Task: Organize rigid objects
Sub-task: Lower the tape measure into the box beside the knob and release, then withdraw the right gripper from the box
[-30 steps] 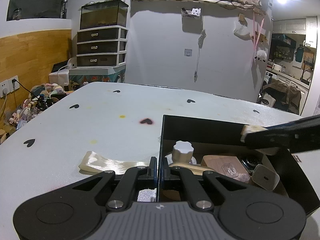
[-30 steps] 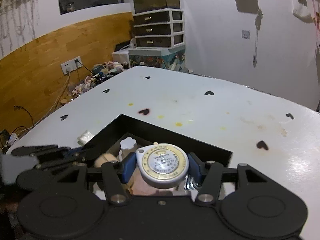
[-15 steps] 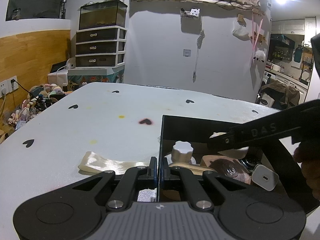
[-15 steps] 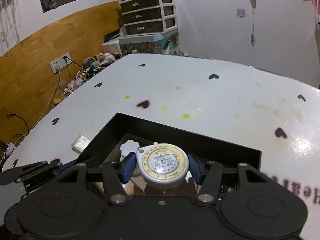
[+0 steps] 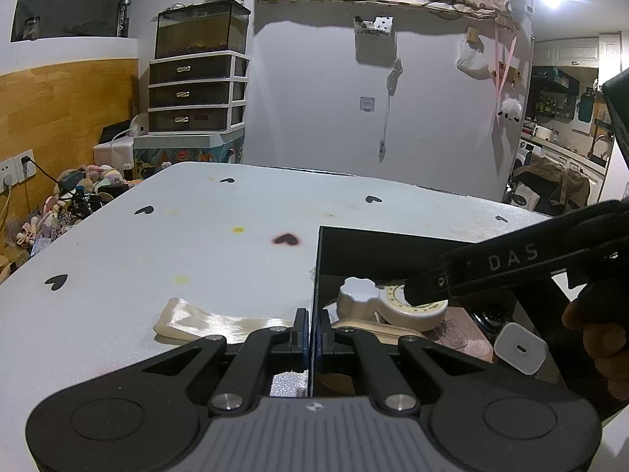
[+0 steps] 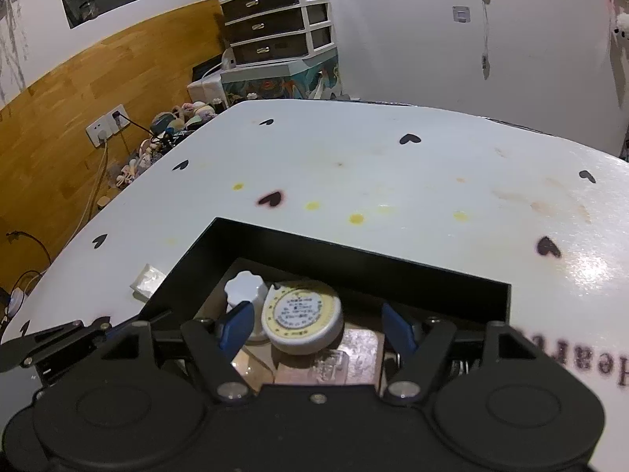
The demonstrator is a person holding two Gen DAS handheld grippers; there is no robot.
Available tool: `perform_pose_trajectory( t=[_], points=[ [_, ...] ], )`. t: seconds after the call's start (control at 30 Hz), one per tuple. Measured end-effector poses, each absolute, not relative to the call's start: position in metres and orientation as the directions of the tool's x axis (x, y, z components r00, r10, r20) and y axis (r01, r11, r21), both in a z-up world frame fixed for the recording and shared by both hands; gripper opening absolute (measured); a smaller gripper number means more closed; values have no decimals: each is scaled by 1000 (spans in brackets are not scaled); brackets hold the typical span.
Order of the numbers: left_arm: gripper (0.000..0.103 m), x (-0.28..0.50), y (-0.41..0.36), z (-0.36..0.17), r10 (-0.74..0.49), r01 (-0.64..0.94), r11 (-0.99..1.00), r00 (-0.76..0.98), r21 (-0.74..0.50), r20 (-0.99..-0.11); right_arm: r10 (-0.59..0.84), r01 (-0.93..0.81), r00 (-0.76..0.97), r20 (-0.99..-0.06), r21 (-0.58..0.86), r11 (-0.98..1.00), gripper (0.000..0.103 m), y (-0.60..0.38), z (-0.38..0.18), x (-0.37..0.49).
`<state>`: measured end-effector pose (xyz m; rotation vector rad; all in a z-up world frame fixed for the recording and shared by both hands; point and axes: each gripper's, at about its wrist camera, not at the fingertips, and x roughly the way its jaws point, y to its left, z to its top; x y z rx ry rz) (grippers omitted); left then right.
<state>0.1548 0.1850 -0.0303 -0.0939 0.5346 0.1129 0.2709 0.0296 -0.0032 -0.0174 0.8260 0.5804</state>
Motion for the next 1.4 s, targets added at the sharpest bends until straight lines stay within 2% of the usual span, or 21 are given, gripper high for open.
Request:
perform_pose_trajectory(
  t=[0.43, 0.93, 1.13, 1.4],
  points=[
    [2, 155, 185, -30, 82, -131, 990, 855, -60, -513, 494, -501, 568, -658, 200, 842, 74, 7, 19, 247],
    [2, 155, 182, -30, 85, -132, 990, 854, -55, -513, 427, -454, 660, -618, 126, 882, 78, -51, 18, 191],
    [2, 155, 183, -30, 86, -132, 990, 854, -54, -513, 417, -432, 710, -567, 118, 894, 80, -66, 11, 166],
    [2, 154, 182, -30, 84, -131, 990, 855, -56, -512, 397, -417, 774, -493, 76, 906, 90, -72, 5, 139]
  ],
)
